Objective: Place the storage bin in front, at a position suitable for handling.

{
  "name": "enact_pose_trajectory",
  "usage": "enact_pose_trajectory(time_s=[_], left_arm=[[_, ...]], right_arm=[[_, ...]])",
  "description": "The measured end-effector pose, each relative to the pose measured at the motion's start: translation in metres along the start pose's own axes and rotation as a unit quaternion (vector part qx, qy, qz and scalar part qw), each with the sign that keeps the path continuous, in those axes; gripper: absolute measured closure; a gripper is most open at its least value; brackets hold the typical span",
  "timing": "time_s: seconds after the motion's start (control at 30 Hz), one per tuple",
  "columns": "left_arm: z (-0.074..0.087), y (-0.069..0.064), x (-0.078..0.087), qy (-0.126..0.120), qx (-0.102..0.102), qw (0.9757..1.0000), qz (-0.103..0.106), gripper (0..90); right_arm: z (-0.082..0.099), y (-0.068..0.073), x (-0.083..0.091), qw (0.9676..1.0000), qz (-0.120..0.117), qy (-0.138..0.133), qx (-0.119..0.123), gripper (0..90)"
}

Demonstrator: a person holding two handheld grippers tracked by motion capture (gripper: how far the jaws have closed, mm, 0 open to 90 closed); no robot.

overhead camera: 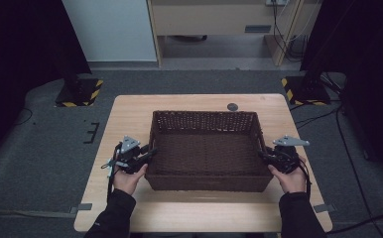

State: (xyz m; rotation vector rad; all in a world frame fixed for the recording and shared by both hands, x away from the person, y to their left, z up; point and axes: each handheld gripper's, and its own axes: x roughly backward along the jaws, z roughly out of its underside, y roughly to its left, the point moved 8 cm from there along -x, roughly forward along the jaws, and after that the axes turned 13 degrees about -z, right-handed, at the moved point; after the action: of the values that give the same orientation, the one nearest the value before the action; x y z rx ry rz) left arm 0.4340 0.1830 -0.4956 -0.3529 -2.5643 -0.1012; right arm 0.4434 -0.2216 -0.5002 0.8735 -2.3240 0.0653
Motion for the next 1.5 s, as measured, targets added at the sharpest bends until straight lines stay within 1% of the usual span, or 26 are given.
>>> enact_pose_trajectory(time_s=[0.03,0.13,0.2,0.37,0.47,0.5,0.53,0.6,0.67,0.73,0.8,0.83,0.9,0.97,1.03,1.13,1.17,1.2,1.23,1.27,1.37,1.43,1.5], left_arm=[[0.001,-0.003,0.002,0.0,-0.001,1.0,0.001,64.6],[0.003,-0.011,0.004,-0.001,-0.008,1.0,0.005,64.1],[0.003,-0.015,0.004,-0.002,-0.008,0.9999,0.006,64.0],[0.004,-0.025,0.003,-0.007,-0.016,0.9998,0.009,64.1],[0.004,-0.028,0.003,-0.01,-0.019,0.9997,0.011,64.0],[0.004,-0.028,0.003,-0.011,-0.02,0.9997,0.013,63.6],[0.004,-0.028,0.004,-0.012,-0.022,0.9996,0.015,62.6],[0.001,-0.027,0.007,-0.017,-0.015,0.9995,0.02,57.1],[-0.004,-0.024,0.014,-0.033,-0.012,0.9991,0.023,53.8],[-0.01,-0.017,0.023,-0.046,-0.011,0.9987,0.019,50.4],[-0.015,-0.007,0.031,-0.055,0.001,0.9984,0.016,47.7],[-0.015,0.0,0.035,-0.055,0.007,0.9983,0.014,46.6],[-0.012,0.019,0.04,-0.058,0.009,0.9983,-0.008,45.3],[-0.005,0.034,0.041,-0.051,0.008,0.9983,-0.027,44.1],[0.006,0.05,0.04,-0.039,0.005,0.9981,-0.048,43.4],[0.021,0.071,0.035,-0.02,-0.001,0.9971,-0.073,42.1],[0.021,0.071,0.035,-0.02,-0.001,0.9971,-0.073,41.5],[0.03,0.083,0.032,-0.01,0.008,0.9965,-0.083,41.3],[0.033,0.088,0.029,-0.006,0.013,0.9961,-0.087,41.2],[0.037,0.094,0.026,-0.002,0.013,0.9954,-0.095,41.0],[0.046,0.103,0.018,0.014,0.011,0.9944,-0.104,40.4],[0.053,0.109,0.013,0.027,0.001,0.9931,-0.114,40.1],[0.058,0.114,0.008,0.034,0.0,0.9923,-0.119,40.0]], right_arm=[[0.002,0.001,0.003,1.0,-0.001,0.002,0.0,66.9],[0.007,0.0,0.011,0.9999,0.008,0.005,0.004,67.5],[0.01,-0.001,0.015,0.9999,0.01,0.007,0.002,67.7],[0.017,-0.004,0.025,0.9998,0.019,0.002,-0.004,68.0],[0.02,-0.005,0.029,0.9997,0.022,-0.001,-0.003,68.1],[0.02,-0.005,0.03,0.9997,0.022,-0.002,-0.006,68.0],[0.021,-0.006,0.031,0.9998,0.021,-0.003,-0.003,68.1],[0.021,-0.005,0.031,0.9998,0.022,-0.002,-0.003,68.2],[0.021,-0.005,0.031,0.9997,0.025,-0.002,-0.003,68.2],[0.021,-0.005,0.031,0.9997,0.025,-0.003,-0.005,68.2],[0.021,-0.005,0.031,0.9997,0.025,-0.004,-0.003,68.2],[0.021,-0.005,0.031,0.9996,0.027,-0.003,0.0,68.1],[0.021,-0.005,0.031,0.9996,0.028,-0.006,0.0,67.7],[0.021,-0.006,0.031,0.9996,0.026,-0.011,-0.002,67.0],[0.022,-0.006,0.031,0.9996,0.025,-0.013,-0.006,66.7],[0.021,-0.006,0.031,0.9995,0.029,-0.014,0.001,66.6],[0.021,-0.006,0.031,0.9995,0.029,-0.014,0.001,66.5],[0.021,-0.006,0.031,0.9996,0.026,-0.013,-0.001,66.2],[0.022,-0.006,0.031,0.9996,0.024,-0.013,-0.004,66.0],[0.021,-0.006,0.031,0.9996,0.025,-0.015,-0.006,65.6],[0.021,-0.007,0.031,0.9996,0.023,-0.017,-0.005,64.7],[0.021,-0.007,0.031,0.9996,0.024,-0.017,-0.005,64.1],[0.021,-0.007,0.031,0.9995,0.024,-0.018,-0.005,63.6]])
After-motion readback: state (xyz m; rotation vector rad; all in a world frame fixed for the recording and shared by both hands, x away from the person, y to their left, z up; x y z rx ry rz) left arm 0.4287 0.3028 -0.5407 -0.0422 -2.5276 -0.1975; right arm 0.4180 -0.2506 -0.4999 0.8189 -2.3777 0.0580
